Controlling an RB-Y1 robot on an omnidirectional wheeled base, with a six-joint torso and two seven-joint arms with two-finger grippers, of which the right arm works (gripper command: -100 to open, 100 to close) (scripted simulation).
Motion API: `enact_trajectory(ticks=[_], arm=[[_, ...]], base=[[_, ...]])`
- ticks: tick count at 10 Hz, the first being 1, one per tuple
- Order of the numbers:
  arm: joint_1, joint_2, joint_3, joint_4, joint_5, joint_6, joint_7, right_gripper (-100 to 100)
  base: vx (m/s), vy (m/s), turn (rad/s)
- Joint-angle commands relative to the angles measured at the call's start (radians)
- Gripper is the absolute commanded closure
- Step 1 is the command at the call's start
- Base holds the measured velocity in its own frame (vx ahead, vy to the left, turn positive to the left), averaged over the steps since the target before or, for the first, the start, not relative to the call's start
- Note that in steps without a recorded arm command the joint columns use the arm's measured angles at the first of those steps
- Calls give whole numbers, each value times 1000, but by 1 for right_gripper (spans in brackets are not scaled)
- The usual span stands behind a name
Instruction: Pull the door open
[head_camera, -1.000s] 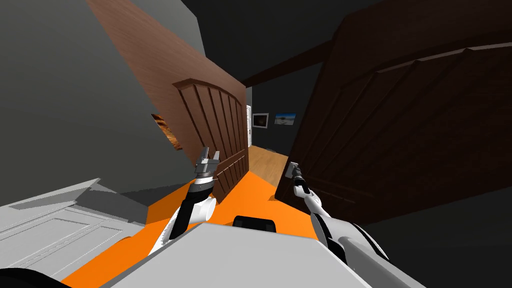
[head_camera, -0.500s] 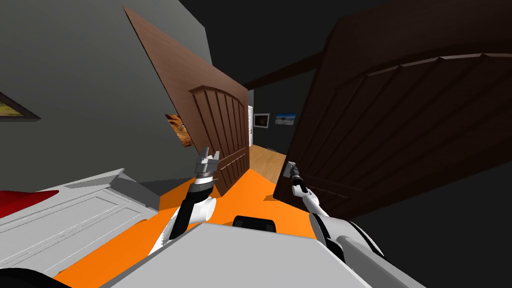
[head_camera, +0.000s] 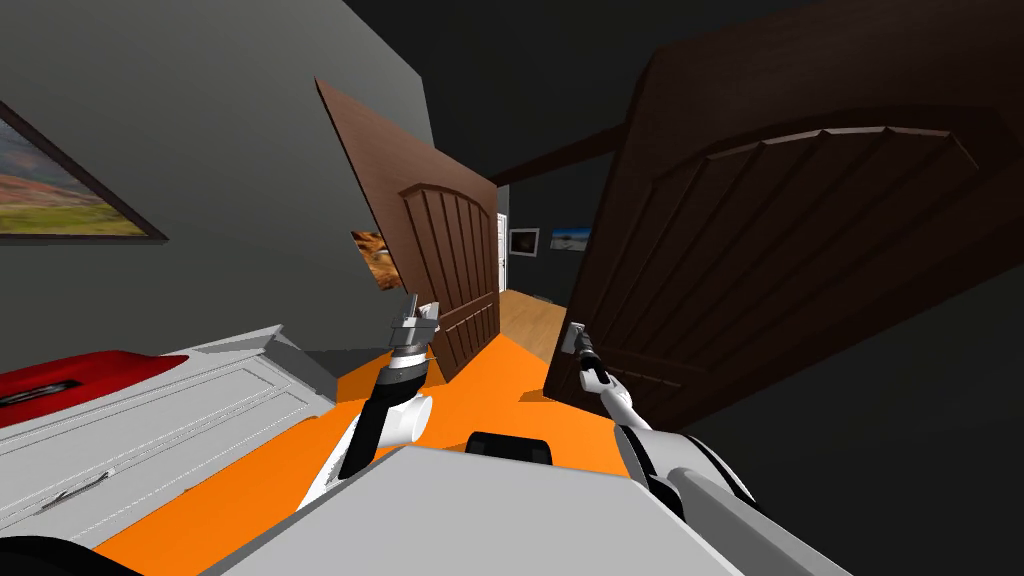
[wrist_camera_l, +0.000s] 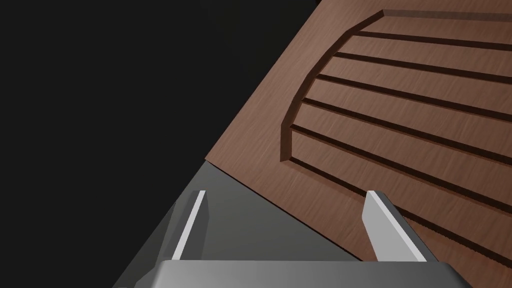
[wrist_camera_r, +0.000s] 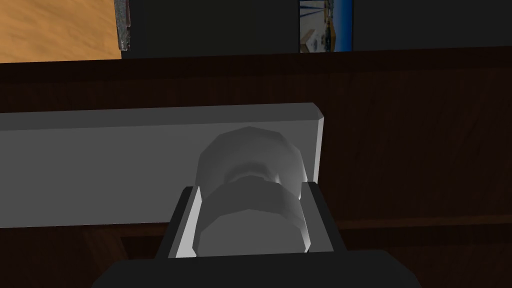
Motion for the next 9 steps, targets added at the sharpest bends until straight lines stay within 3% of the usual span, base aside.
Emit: enact_trajectory(ticks=[1, 3, 4, 9], arm=[[6, 7, 14, -24, 7, 8, -7, 100], [3, 13, 32, -28, 15, 8, -17, 100], [0, 8, 26, -27, 12, 4, -16, 100], [-3, 25, 86, -36, 37, 4, -50, 100]], base=[[-198, -87, 67], [-239, -89, 61], [-116, -35, 30], [-191, -100, 70]])
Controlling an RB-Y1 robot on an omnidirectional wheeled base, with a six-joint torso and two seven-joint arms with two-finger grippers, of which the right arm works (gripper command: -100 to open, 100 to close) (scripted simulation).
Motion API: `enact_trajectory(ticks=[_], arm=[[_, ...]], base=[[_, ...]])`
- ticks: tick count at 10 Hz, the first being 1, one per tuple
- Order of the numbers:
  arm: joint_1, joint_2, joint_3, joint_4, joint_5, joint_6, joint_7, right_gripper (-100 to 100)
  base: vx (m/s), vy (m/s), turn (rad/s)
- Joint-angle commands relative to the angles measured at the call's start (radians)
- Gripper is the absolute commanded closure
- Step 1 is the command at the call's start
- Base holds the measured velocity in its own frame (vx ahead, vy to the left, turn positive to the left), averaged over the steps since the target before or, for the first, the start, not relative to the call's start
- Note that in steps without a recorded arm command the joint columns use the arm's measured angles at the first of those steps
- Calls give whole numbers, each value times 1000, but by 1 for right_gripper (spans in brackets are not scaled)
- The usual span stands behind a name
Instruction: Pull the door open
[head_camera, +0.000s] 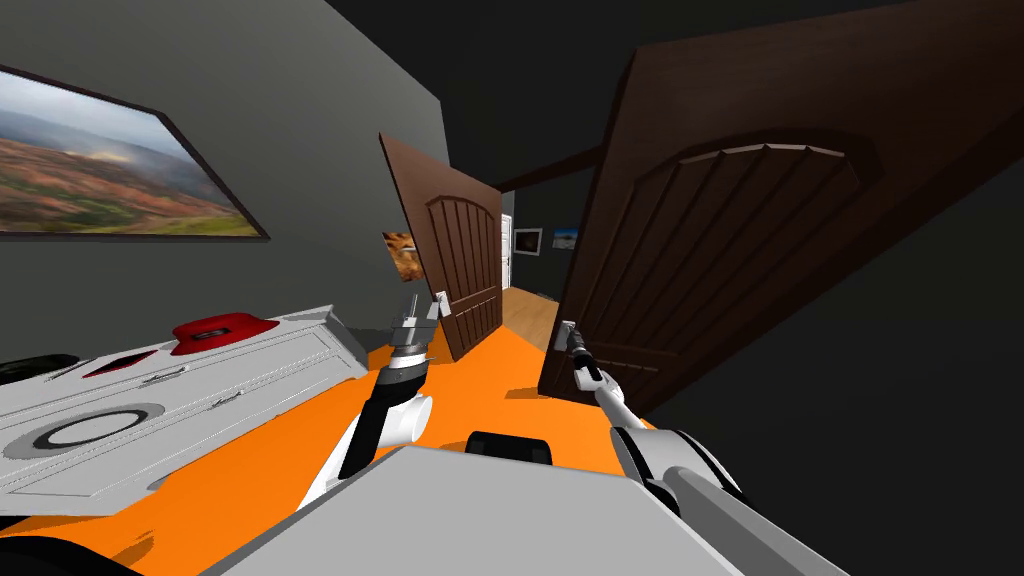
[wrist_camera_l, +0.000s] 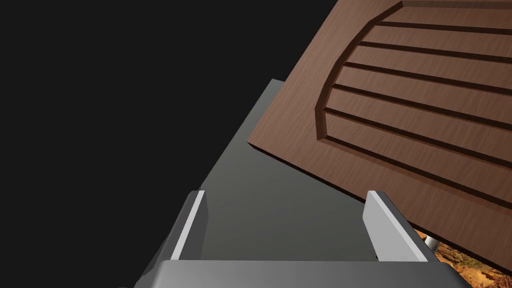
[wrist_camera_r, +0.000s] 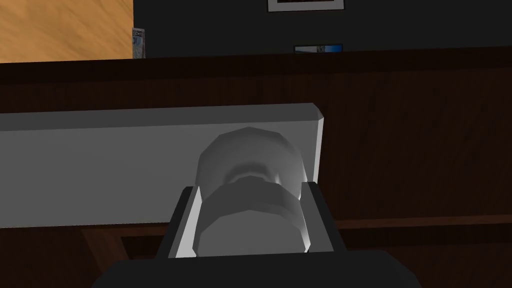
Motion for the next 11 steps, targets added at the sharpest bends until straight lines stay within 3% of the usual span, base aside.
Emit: enact_trajectory(ticks=[1, 6, 8, 11], arm=[[0, 8, 18, -9, 8, 2, -9, 100], [-5, 19, 64, -19, 28, 1, -37, 100], [-12, 18, 62, -2, 27, -7, -34, 100], [-7, 12, 102, -11, 42, -12, -70, 100]], base=[[-166, -106, 57], [-195, -102, 53], [-93, -33, 8], [-158, -97, 81]])
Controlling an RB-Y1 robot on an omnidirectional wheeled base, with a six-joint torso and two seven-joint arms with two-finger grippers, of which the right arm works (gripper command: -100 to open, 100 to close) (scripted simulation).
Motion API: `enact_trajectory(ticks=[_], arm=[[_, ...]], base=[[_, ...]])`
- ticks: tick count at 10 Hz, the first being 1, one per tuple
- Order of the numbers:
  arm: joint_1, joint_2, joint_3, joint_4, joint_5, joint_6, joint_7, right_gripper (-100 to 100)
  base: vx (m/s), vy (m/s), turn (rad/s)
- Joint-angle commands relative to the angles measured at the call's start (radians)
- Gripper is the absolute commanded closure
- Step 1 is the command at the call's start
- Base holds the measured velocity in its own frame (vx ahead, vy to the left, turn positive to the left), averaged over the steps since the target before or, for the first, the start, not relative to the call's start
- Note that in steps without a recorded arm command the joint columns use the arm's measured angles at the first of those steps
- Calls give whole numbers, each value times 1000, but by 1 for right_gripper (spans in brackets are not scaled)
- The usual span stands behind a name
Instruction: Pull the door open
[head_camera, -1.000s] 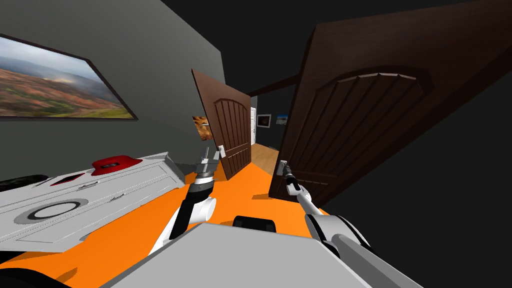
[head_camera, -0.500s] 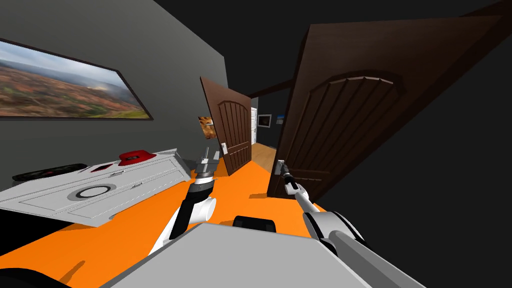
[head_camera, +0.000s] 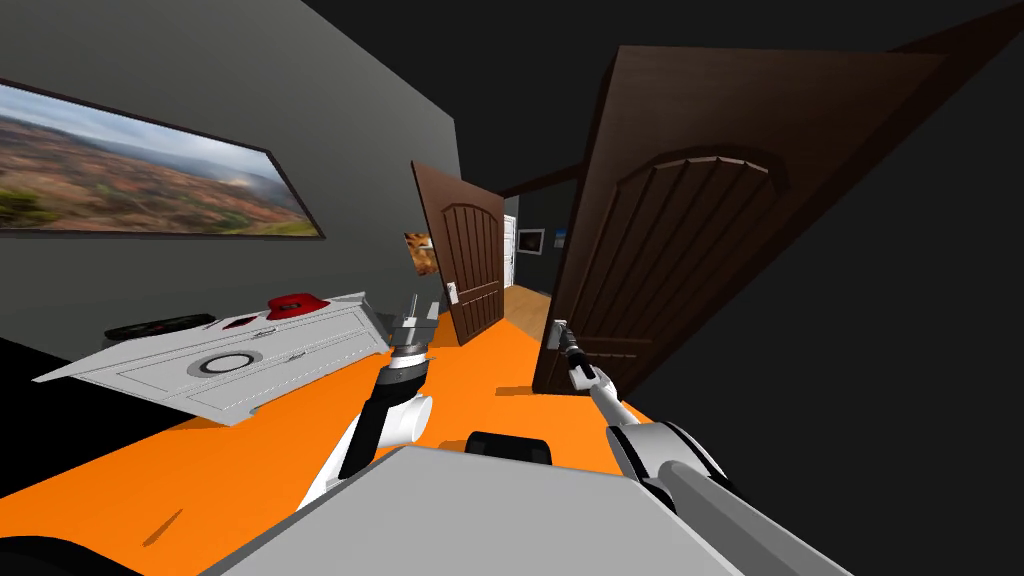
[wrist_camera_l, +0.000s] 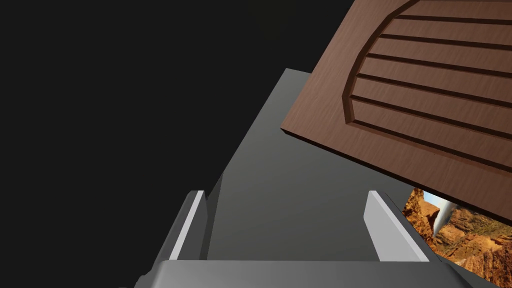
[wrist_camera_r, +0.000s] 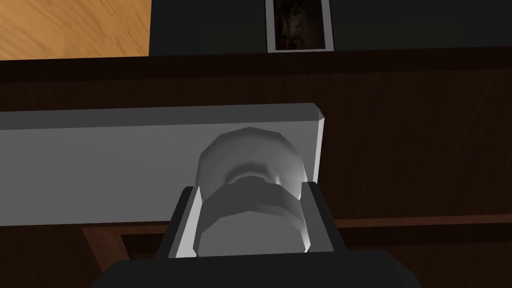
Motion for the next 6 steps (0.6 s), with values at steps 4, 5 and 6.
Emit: enact_trajectory(ticks=[4, 5, 6], arm=[[16, -6, 54, -33, 20, 1, -48, 100], [16, -9, 68, -36, 26, -2, -60, 100], [16, -11, 80, -38, 30, -5, -72, 100]], base=[[-180, -108, 69], [-127, -125, 71], [-166, -141, 88]])
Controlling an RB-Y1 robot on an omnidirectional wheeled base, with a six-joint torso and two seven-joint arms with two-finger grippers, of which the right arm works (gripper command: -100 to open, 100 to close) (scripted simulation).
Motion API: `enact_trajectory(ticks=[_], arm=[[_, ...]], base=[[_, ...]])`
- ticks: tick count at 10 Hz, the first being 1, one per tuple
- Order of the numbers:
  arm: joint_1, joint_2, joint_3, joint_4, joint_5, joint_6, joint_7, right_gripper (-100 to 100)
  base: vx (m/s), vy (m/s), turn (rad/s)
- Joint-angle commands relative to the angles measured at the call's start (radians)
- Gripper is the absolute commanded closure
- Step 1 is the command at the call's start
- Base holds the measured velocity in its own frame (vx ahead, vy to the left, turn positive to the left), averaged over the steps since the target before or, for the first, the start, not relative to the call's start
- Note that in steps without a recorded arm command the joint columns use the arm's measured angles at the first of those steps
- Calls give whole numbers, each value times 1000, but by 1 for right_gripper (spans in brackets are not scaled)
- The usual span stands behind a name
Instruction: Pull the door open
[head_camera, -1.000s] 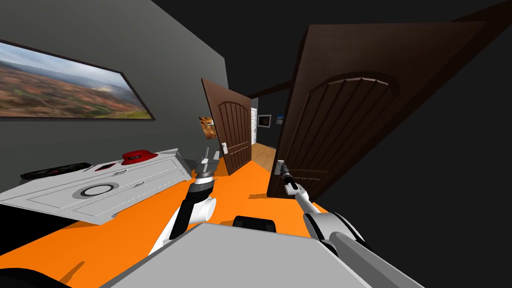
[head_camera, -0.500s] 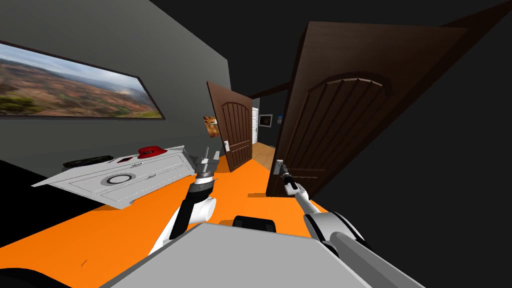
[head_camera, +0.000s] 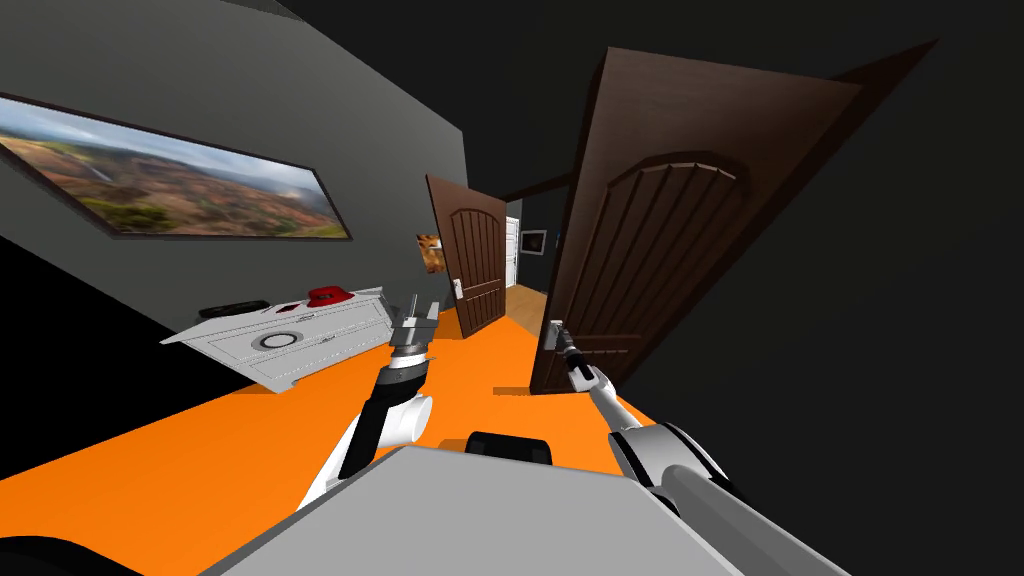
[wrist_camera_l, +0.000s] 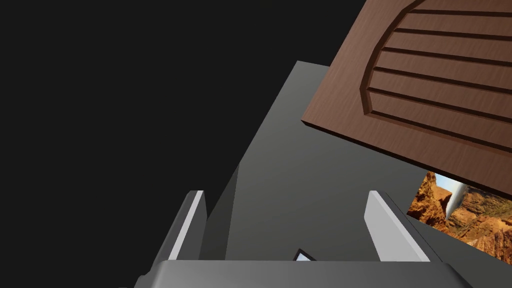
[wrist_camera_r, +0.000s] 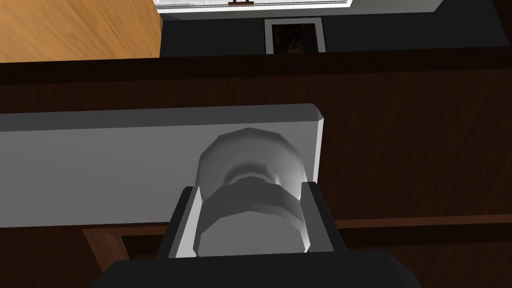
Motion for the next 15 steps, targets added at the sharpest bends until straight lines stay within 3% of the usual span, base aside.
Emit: enact_trajectory(ticks=[1, 4, 7, 8, 11, 12, 15], arm=[[-1, -1, 14, -6, 5, -3, -13, 100], [-7, -5, 28, -2, 11, -9, -27, 100], [22, -61, 107, -34, 42, -75, -112, 100], [22, -61, 107, -34, 42, -75, -112, 100], [50, -122, 188, -70, 74, -145, -201, 100], [50, -122, 188, -70, 74, -145, -207, 100], [79, -183, 269, -105, 106, -215, -297, 100]], base=[[-180, -114, 74], [-134, -89, 51], [-35, 10, -137], [-16, 10, -62], [-23, 5, -148], [-31, 4, -77], [-33, -6, -145]])
